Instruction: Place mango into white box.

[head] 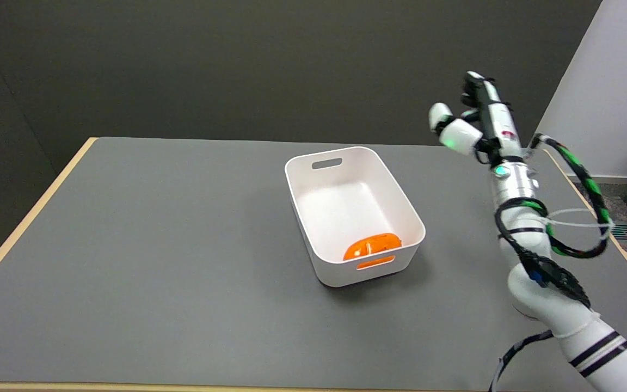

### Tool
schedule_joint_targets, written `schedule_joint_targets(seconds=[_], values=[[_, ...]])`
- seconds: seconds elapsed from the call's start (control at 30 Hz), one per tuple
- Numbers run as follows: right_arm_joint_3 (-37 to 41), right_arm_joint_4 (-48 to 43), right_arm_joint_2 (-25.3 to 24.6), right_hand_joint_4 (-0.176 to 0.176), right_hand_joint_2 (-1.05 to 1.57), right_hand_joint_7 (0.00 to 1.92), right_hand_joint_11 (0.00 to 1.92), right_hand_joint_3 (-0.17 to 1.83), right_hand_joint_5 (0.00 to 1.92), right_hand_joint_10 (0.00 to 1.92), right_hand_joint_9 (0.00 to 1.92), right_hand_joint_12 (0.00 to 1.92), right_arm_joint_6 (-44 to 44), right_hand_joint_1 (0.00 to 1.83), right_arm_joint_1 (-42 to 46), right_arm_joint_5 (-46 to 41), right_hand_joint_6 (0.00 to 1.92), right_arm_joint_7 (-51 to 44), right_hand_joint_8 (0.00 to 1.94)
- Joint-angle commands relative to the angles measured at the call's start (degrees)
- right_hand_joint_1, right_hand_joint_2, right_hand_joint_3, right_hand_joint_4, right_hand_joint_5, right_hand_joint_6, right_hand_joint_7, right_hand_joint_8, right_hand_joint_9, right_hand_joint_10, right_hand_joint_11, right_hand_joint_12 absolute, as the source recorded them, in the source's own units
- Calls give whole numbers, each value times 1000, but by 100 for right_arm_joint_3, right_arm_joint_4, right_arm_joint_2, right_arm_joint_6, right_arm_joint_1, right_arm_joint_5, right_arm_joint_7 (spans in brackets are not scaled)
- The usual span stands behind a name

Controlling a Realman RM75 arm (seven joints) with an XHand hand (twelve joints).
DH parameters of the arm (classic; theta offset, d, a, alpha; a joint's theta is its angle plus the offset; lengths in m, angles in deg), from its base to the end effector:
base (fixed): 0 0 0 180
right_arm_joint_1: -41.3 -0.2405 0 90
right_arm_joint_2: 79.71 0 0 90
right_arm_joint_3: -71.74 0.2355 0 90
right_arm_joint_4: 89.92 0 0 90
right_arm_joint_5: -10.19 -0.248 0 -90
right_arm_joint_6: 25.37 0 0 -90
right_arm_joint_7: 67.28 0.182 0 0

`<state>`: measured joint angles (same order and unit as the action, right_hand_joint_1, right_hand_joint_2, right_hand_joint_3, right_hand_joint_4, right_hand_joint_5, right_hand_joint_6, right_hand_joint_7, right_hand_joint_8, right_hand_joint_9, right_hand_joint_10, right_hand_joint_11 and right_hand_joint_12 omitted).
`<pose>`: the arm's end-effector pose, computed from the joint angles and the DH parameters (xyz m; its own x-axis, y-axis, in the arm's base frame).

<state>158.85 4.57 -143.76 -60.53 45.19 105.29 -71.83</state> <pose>-0.1654 -0.3893 0.4017 0.4957 0.5104 0.7027 -0.8226 0.0164 0.5683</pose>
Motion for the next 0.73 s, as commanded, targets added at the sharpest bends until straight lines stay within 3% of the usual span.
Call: schedule_joint_targets(seconds=[0.03, 0.73], values=[[643, -110, -156, -45, 676, 153, 76, 983, 86, 722, 133, 1601, -865, 571, 871, -502, 338, 903, 394], [554, 189, 4, -36, 668, 167, 97, 979, 95, 730, 139, 1578, -798, 579, 771, -230, 350, 903, 393]])
